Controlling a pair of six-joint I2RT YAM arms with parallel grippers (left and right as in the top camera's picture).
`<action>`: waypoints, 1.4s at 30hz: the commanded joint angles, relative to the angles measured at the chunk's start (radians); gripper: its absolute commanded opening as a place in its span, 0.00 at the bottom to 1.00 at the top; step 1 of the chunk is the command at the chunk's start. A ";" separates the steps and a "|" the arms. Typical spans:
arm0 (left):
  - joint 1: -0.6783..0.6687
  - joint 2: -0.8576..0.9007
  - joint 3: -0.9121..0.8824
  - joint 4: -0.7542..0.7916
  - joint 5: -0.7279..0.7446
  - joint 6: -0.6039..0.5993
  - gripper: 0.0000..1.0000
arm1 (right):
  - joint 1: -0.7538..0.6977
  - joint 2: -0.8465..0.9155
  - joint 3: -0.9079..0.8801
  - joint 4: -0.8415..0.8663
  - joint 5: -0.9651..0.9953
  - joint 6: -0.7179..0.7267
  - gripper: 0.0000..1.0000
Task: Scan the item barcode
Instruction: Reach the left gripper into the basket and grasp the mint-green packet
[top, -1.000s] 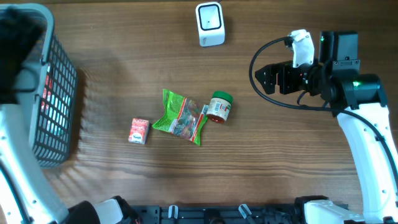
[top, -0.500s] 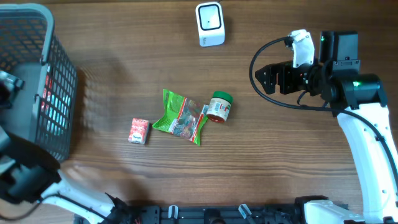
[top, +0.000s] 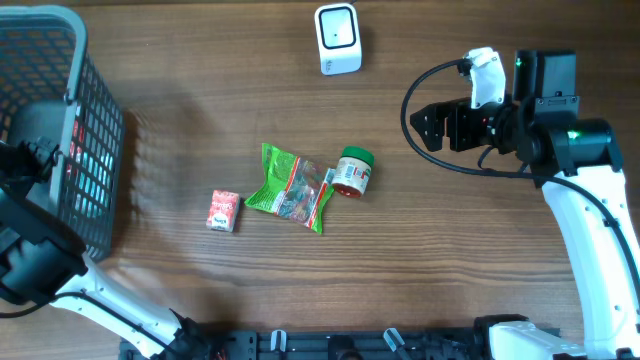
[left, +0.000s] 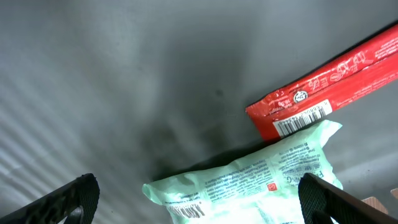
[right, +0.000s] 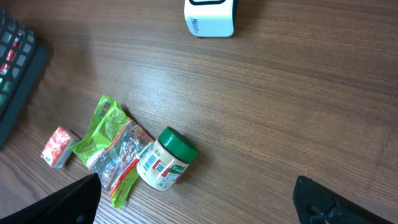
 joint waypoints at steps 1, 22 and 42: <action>-0.026 0.008 -0.011 -0.003 0.037 0.061 1.00 | 0.003 0.001 0.018 0.002 -0.011 0.000 1.00; -0.131 0.005 -0.256 0.211 -0.081 0.077 0.96 | 0.003 0.001 0.018 0.002 -0.011 0.000 1.00; -0.005 -0.064 -0.142 0.054 0.023 0.065 1.00 | 0.003 0.001 0.018 0.002 -0.011 0.000 1.00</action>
